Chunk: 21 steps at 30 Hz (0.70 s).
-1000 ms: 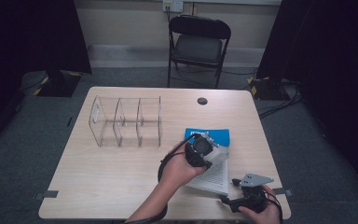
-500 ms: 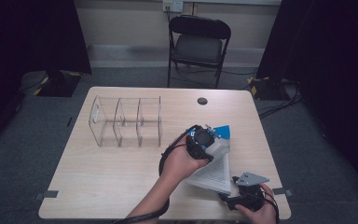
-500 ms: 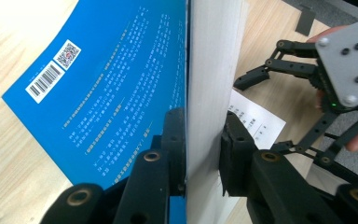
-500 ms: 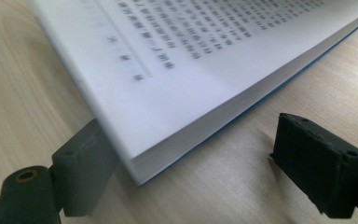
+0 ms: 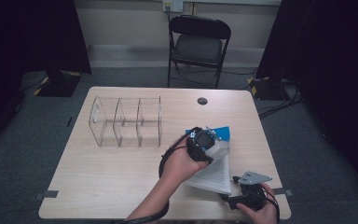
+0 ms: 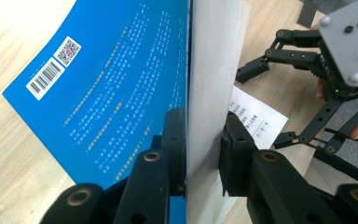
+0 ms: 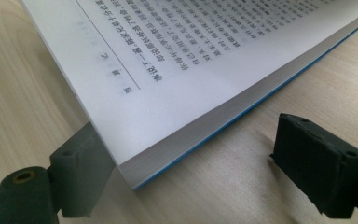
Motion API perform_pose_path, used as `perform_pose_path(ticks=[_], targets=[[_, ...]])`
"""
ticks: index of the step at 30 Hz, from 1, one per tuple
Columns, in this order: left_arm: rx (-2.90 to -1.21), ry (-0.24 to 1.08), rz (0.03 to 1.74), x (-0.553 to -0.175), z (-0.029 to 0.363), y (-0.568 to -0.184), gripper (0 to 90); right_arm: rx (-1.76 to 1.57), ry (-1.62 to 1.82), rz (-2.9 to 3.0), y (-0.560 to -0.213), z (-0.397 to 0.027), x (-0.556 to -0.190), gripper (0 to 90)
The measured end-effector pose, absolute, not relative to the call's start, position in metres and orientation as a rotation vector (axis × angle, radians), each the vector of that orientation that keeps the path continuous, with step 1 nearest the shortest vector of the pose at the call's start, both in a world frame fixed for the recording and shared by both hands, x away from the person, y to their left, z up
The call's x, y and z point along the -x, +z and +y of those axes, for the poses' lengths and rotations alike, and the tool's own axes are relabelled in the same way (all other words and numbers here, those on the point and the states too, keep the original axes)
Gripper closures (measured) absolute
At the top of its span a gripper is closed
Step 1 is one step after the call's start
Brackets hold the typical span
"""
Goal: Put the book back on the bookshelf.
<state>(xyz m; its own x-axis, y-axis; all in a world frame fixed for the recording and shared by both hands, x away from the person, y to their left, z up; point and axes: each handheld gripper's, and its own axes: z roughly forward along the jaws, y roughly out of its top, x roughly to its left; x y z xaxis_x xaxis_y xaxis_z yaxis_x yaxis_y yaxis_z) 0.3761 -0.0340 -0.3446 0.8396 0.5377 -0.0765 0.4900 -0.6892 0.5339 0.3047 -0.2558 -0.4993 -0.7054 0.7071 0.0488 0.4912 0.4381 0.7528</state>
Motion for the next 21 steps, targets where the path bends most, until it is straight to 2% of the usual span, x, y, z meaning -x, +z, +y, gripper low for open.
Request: perform_pose_path(ticks=[12, 13, 14, 17, 21], targets=[[-2.427, 0.109, 0.813, -0.386, -0.030, -0.326, 75.2, -1.039, 1.113, 2.407, -0.499, -0.249, -0.304, 17.9], [-2.430, 0.119, 0.808, -0.385, -0.028, -0.323, 75.2, -1.017, 1.103, 2.385, -0.499, -0.248, -0.303, 23.4], [-2.429, 0.111, 0.804, -0.384, -0.026, -0.323, 75.2, -1.015, 1.106, 2.355, -0.498, -0.250, -0.303, 24.8], [-2.428, 0.107, 0.798, -0.380, -0.023, -0.325, 75.1, -1.023, 1.188, 2.305, -0.494, -0.256, -0.304, 17.5], [-2.444, 0.126, 0.786, -0.374, -0.024, -0.329, 75.1, -0.994, 1.194, 2.304, -0.494, -0.254, -0.304, 17.1]])
